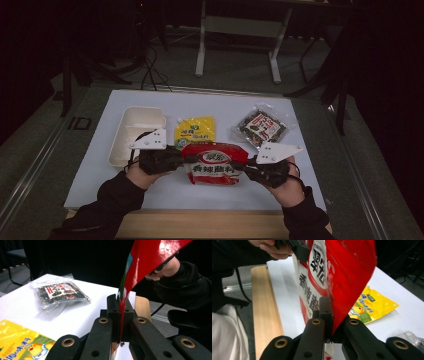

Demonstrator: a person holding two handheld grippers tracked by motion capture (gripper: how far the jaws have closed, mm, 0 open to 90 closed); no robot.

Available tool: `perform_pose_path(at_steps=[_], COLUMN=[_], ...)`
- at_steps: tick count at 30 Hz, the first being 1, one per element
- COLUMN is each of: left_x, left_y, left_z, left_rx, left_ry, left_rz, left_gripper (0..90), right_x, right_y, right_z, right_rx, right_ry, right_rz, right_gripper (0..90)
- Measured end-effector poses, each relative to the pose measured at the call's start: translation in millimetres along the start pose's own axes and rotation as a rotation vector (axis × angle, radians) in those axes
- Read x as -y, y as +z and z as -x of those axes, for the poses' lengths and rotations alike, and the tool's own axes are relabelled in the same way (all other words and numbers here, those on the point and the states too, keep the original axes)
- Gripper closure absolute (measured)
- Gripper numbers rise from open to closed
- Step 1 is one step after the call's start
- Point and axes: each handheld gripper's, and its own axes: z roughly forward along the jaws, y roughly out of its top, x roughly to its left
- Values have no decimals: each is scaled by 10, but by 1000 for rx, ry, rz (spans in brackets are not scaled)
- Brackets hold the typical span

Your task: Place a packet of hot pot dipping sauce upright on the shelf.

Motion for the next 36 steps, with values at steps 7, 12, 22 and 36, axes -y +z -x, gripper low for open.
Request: perform_pose_path(at_steps=[7,12,22,36], left_x=[27,69,141,317], left_y=[-8,-41,-170,-203], left_z=[-8,-3,2,82], left_rx=[34,-5,-59,-83], left_ry=[-15,-12,-26,-56], left_rz=[6,27,38,61], left_gripper=[893,758,451,87], right_x=[-11,-22,-65,-285], right_y=[-20,-40,-139,-255], right_z=[9,23,113,359], right_rx=[-21,-29,-11,32], right_ry=[-5,-6,20,21], right_rz=[5,14,29,80], right_gripper=[900,900,900,900])
